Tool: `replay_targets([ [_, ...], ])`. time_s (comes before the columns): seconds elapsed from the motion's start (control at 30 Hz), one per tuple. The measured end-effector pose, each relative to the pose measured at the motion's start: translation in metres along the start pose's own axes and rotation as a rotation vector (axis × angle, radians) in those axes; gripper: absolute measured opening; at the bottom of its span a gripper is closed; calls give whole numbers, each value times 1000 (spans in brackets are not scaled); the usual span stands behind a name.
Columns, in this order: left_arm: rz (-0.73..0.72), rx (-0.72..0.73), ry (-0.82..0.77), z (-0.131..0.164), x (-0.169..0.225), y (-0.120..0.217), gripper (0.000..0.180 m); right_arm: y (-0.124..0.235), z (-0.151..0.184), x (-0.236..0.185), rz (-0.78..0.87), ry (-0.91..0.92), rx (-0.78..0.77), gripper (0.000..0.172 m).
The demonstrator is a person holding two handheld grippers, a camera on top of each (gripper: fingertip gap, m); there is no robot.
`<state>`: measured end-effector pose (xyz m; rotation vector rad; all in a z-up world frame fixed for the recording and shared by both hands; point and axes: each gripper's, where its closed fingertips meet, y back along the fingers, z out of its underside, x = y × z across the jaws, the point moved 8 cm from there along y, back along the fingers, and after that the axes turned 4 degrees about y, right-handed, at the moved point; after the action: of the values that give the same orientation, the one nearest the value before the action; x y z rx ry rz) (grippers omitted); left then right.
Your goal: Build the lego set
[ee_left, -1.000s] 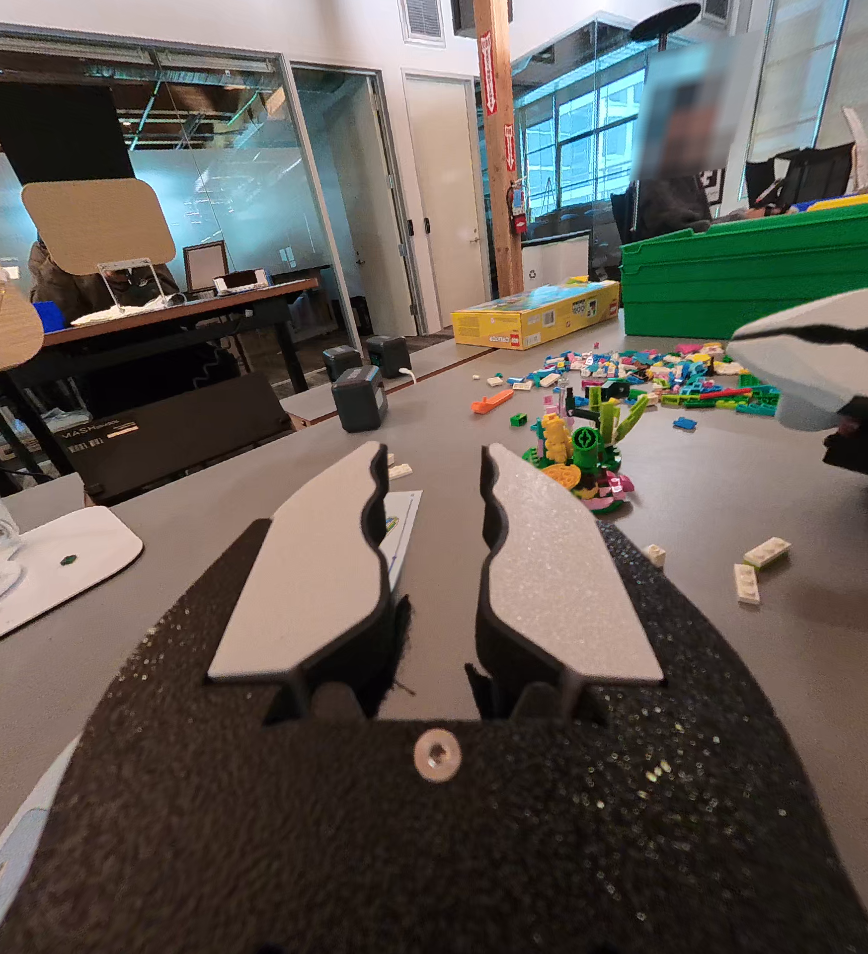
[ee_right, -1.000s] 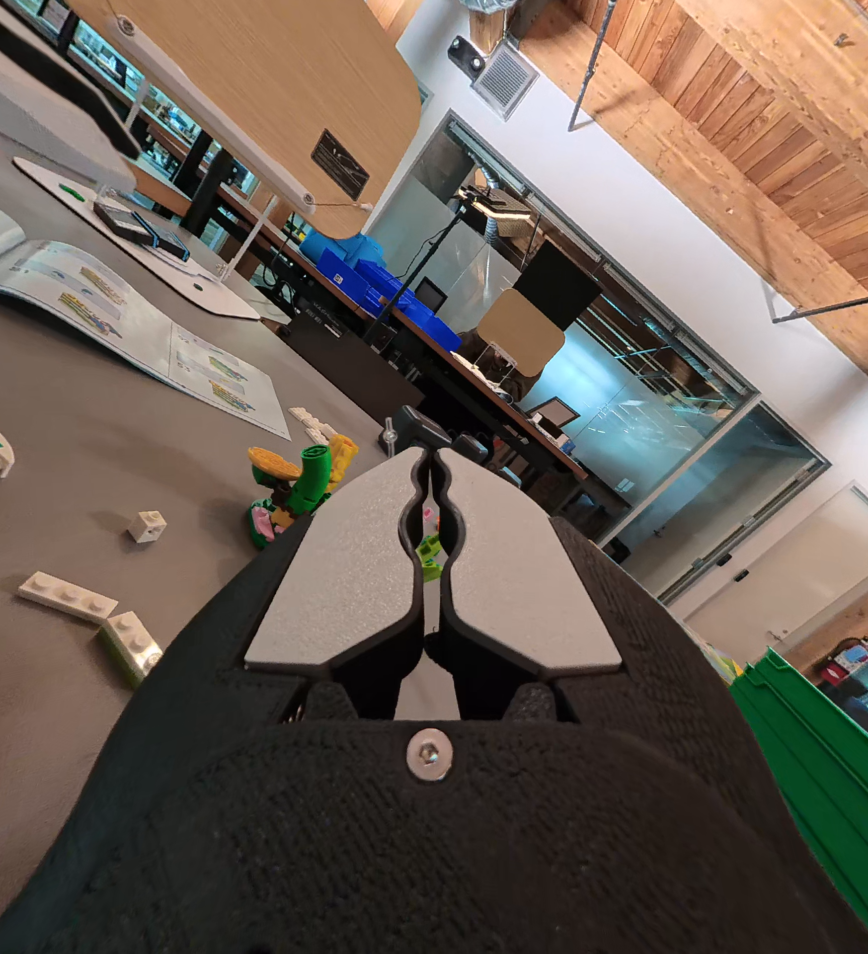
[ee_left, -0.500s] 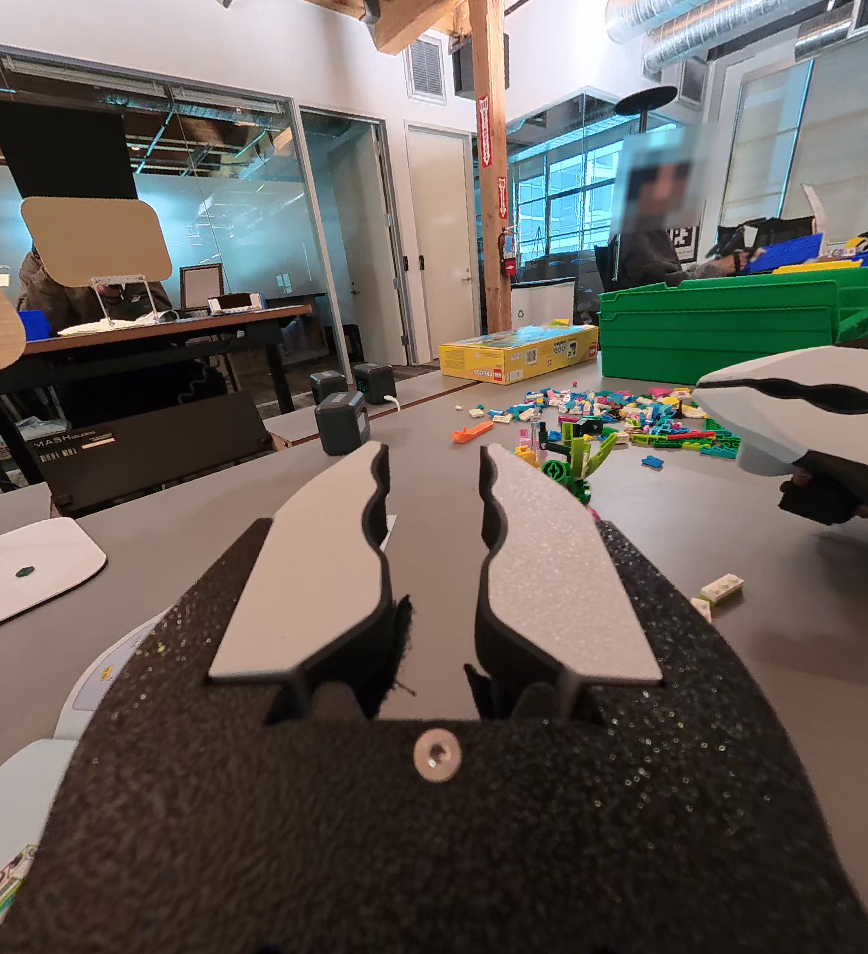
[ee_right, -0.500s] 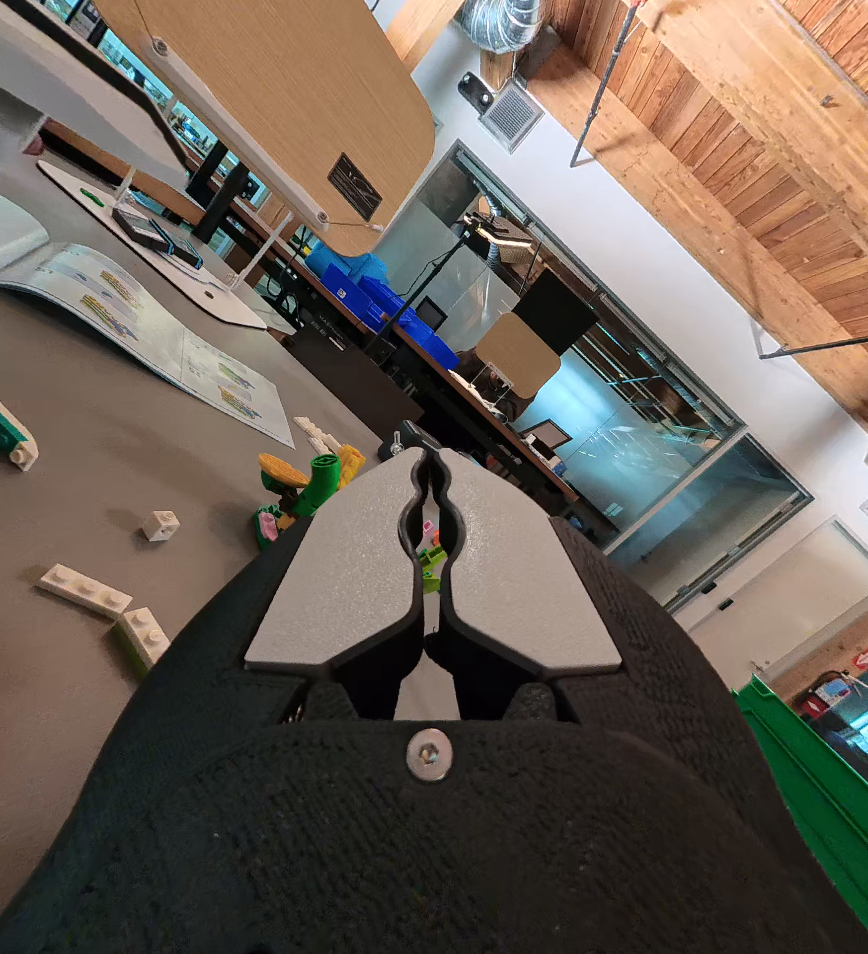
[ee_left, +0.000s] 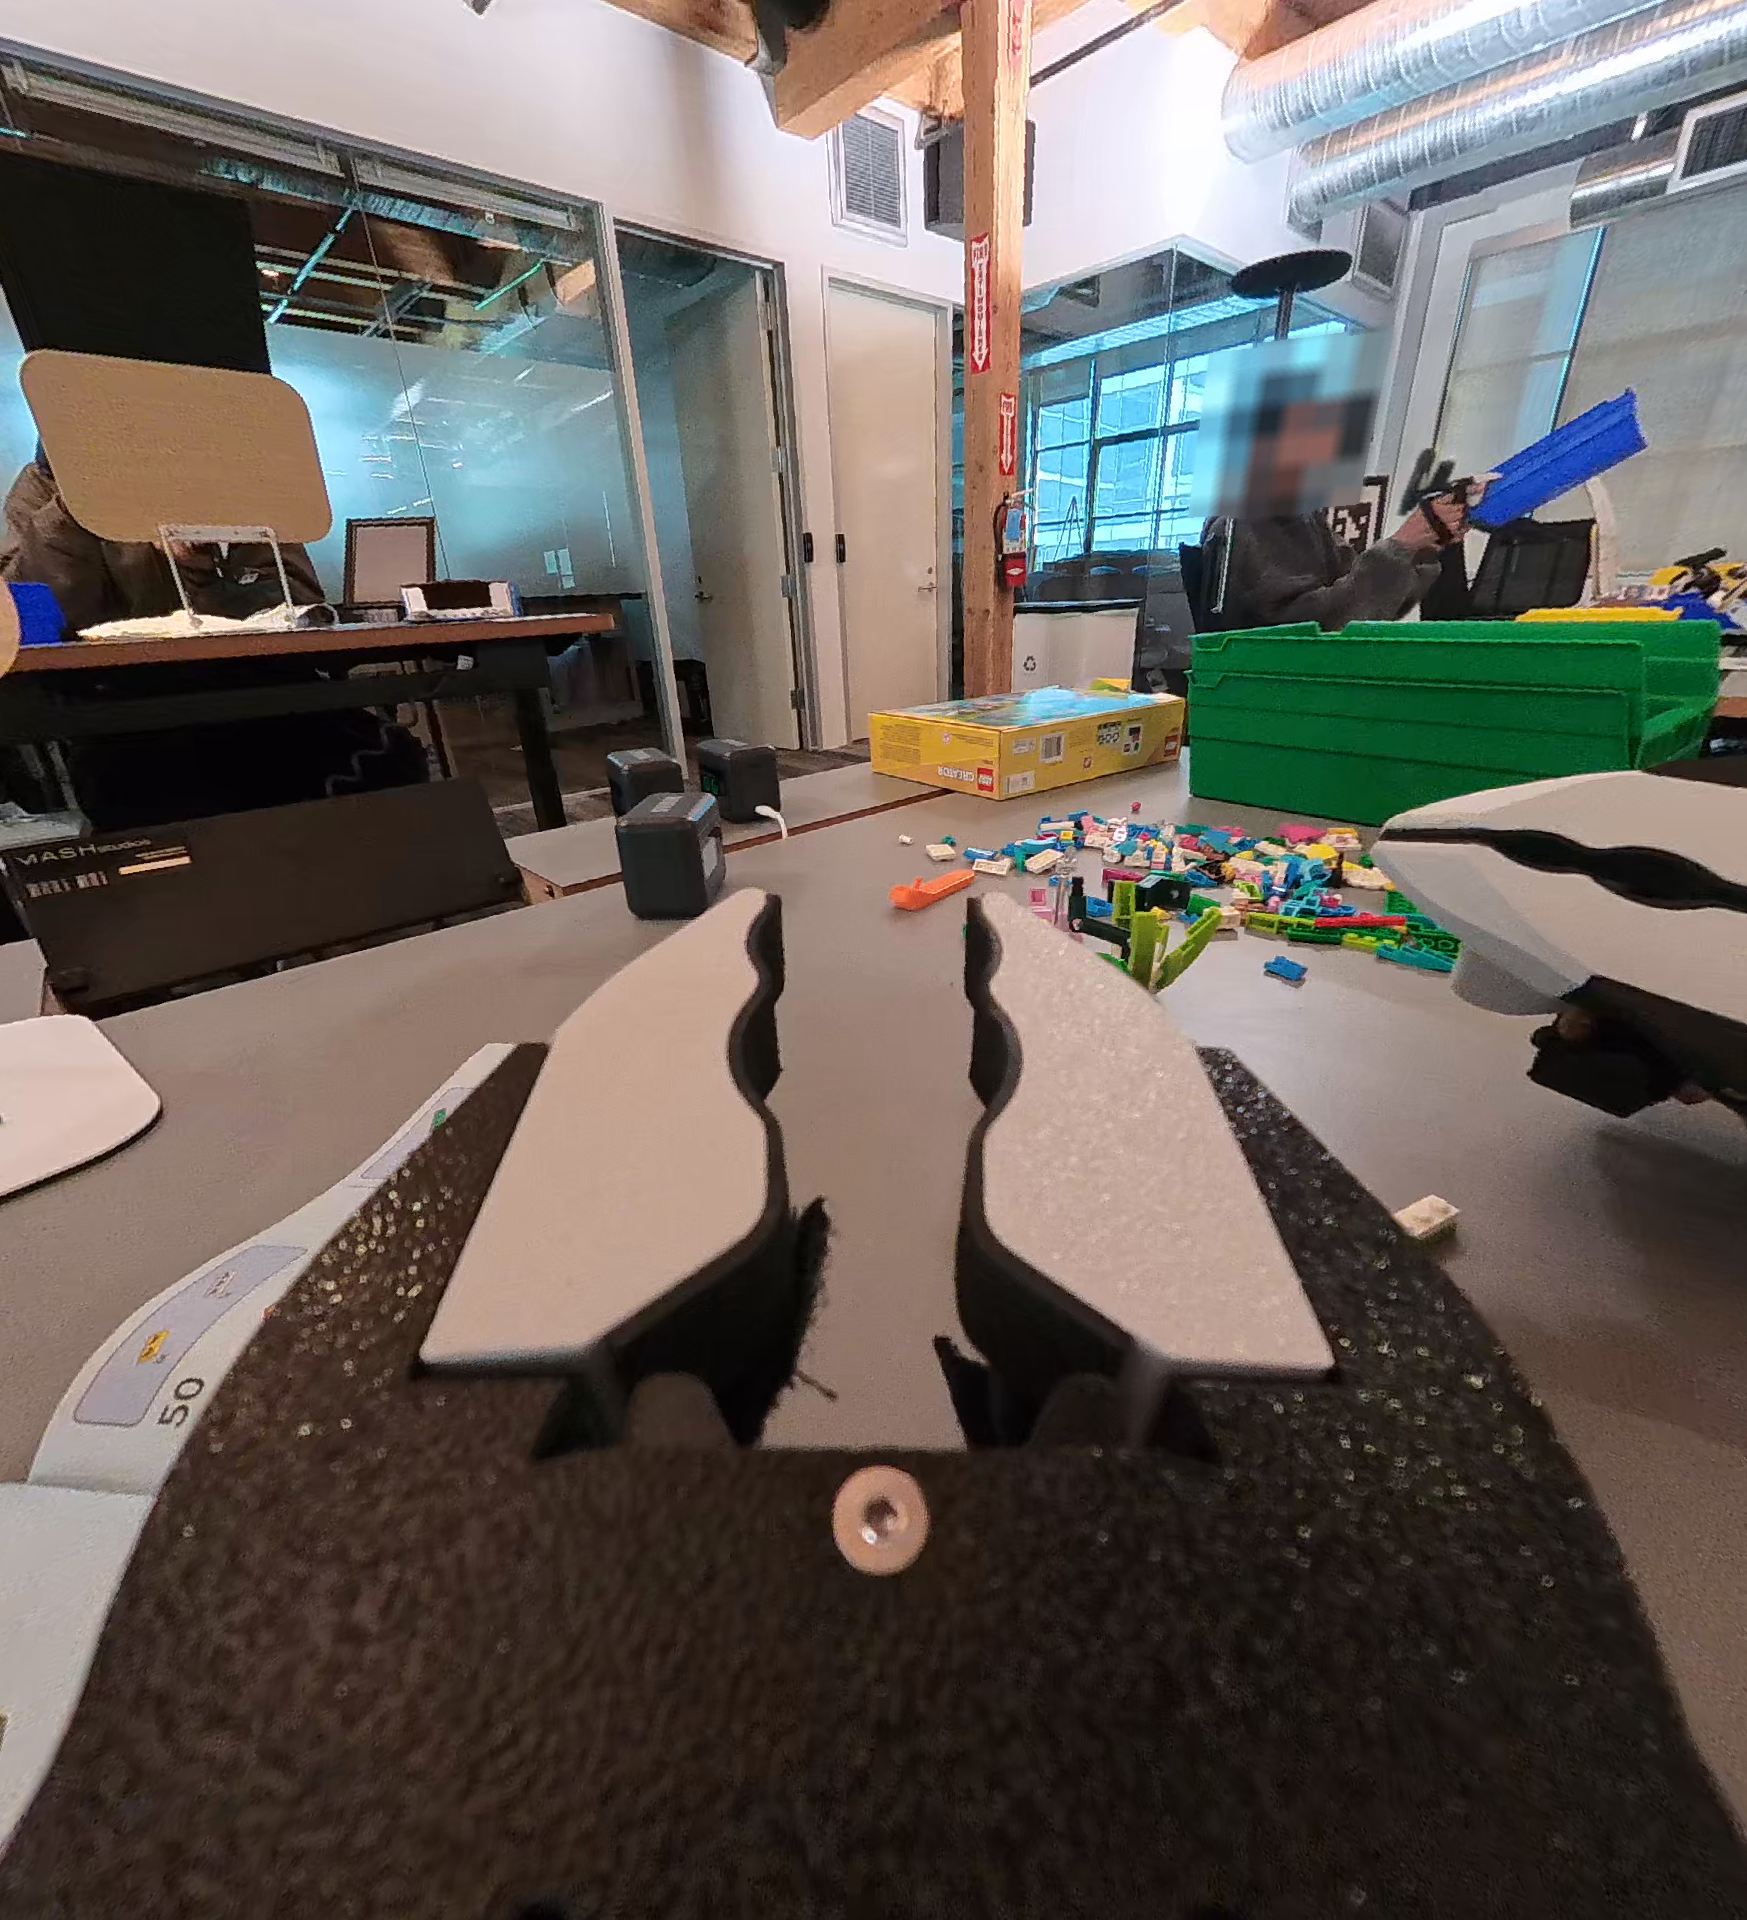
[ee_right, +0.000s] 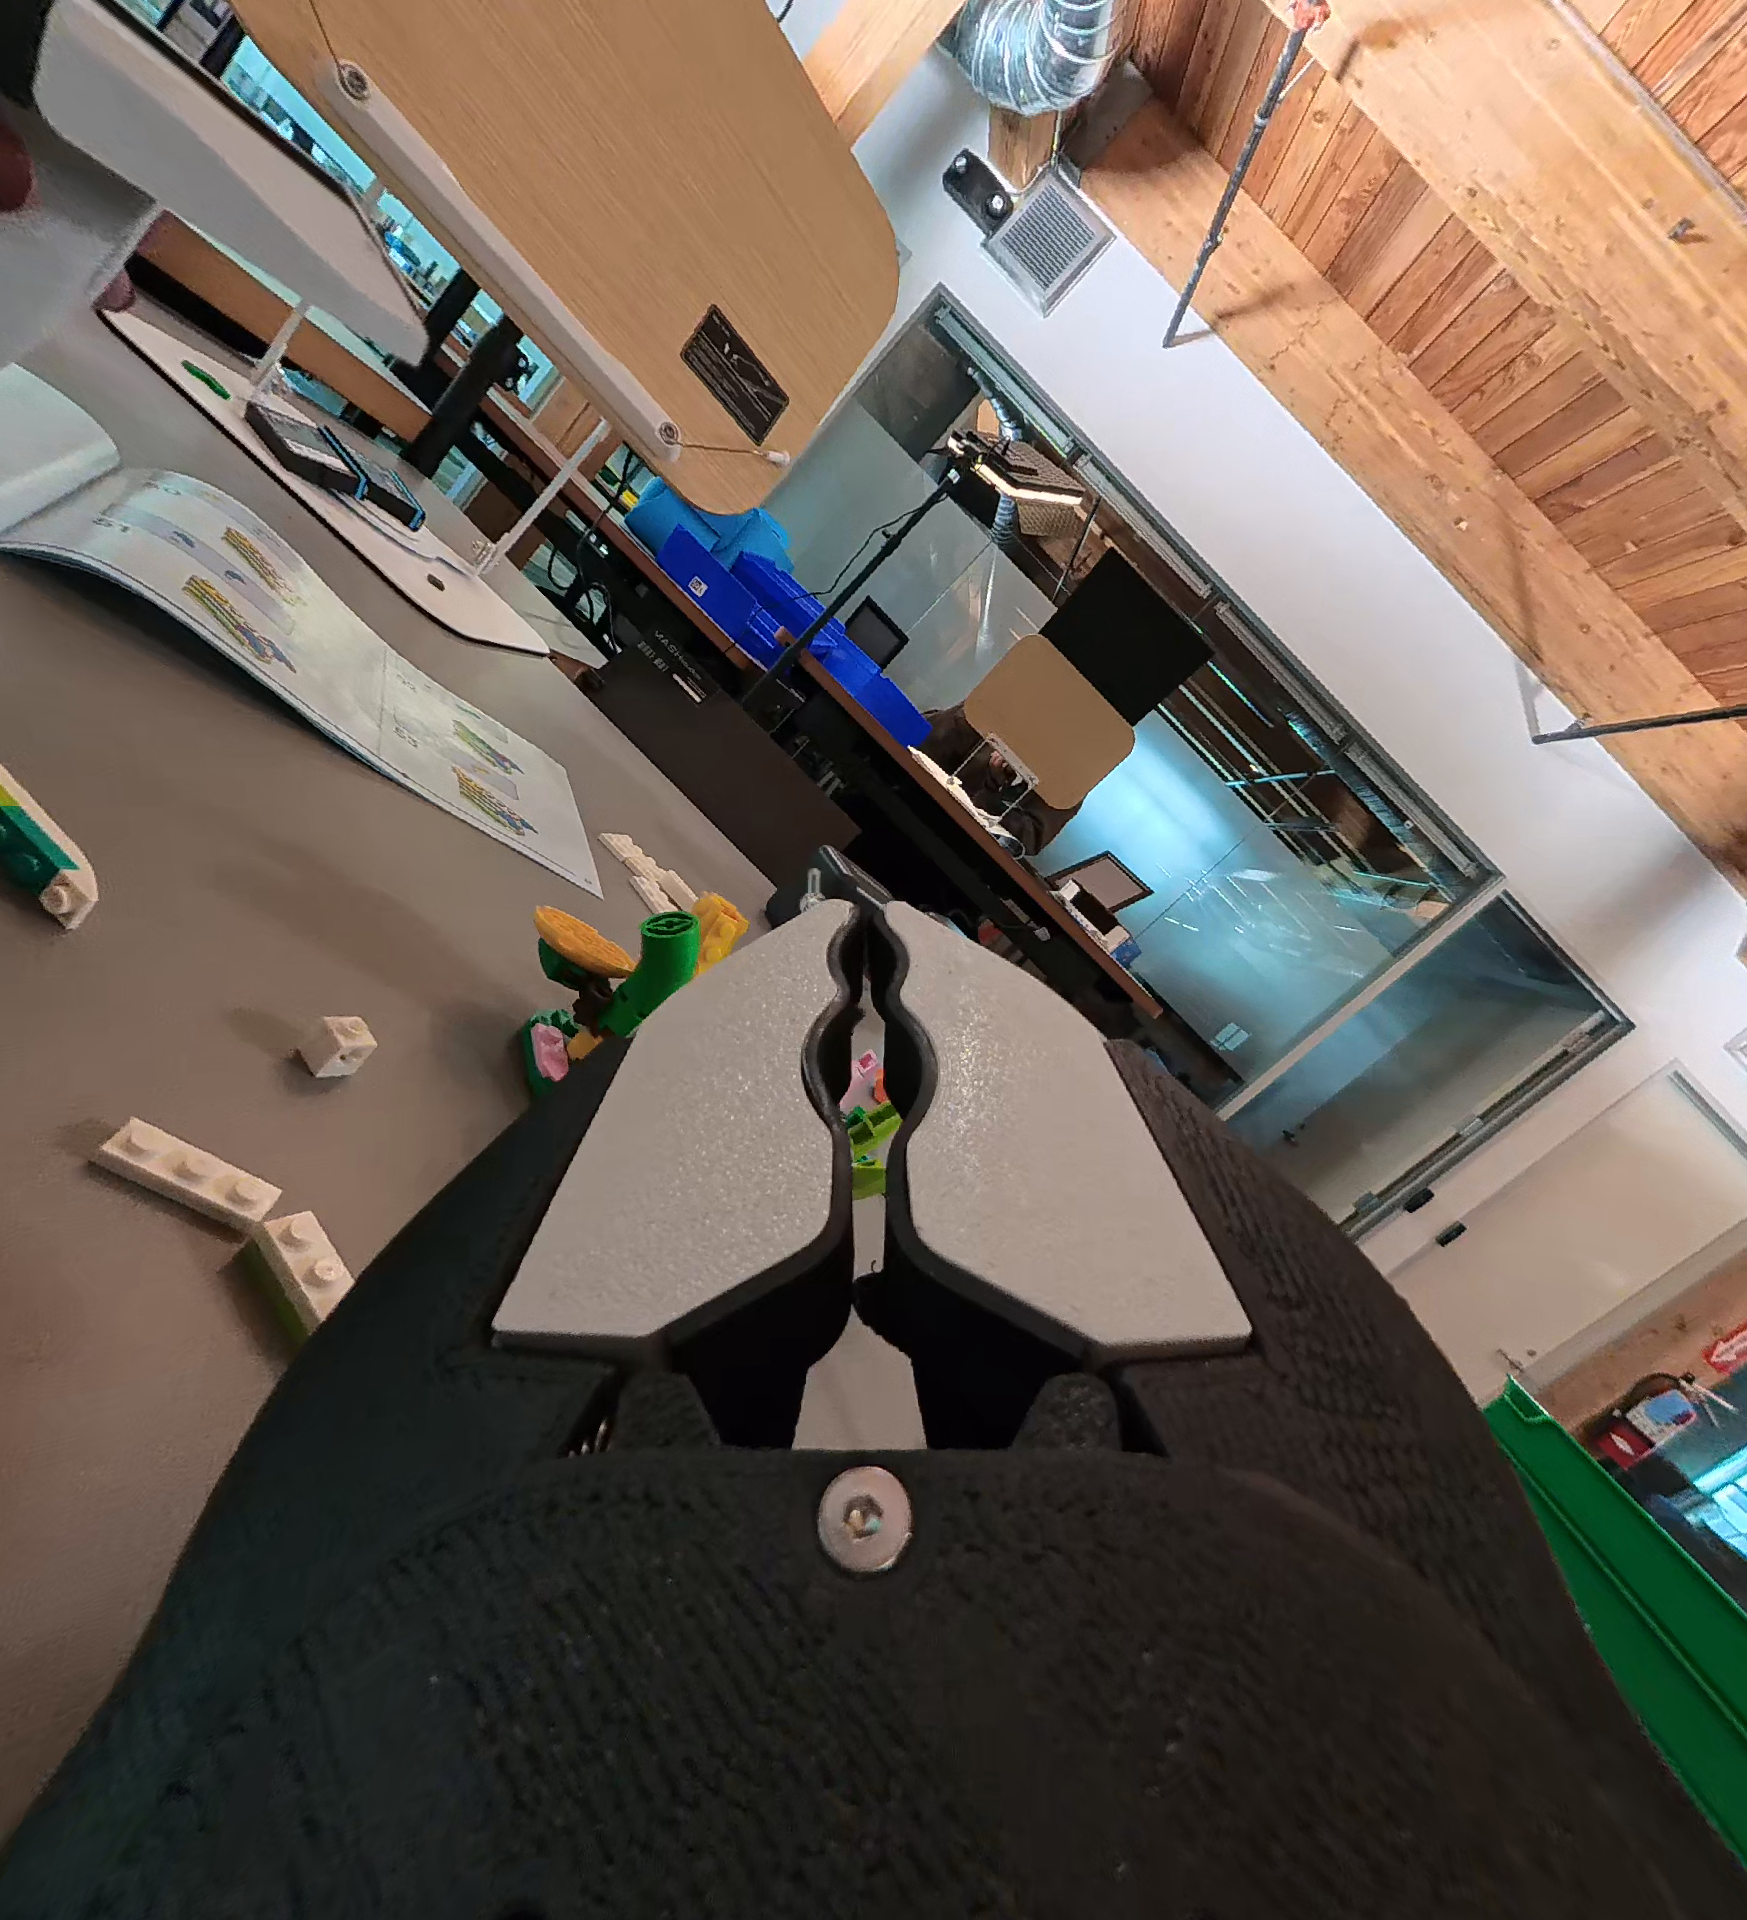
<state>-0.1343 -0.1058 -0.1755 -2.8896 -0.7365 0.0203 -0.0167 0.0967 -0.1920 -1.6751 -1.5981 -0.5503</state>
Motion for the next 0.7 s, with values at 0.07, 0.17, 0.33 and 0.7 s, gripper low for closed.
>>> replay_targets([
  [0.07, -7, 2, -8, 0, -1, 1, 33, -1, 0, -2, -8, 10, 2, 0],
  [0.17, -12, 5, -7, 0, -2, 2, 33, -2, -1, -4, -15, 28, 3, 0],
  [0.33, -13, 12, -4, -1, -1, 1, 33, -2, -2, -9, -8, 97, -12, 0],
  [0.7, -25, -3, -24, 2, 0, 0, 29, -9, 2, -20, 46, 298, -150, 0],
])
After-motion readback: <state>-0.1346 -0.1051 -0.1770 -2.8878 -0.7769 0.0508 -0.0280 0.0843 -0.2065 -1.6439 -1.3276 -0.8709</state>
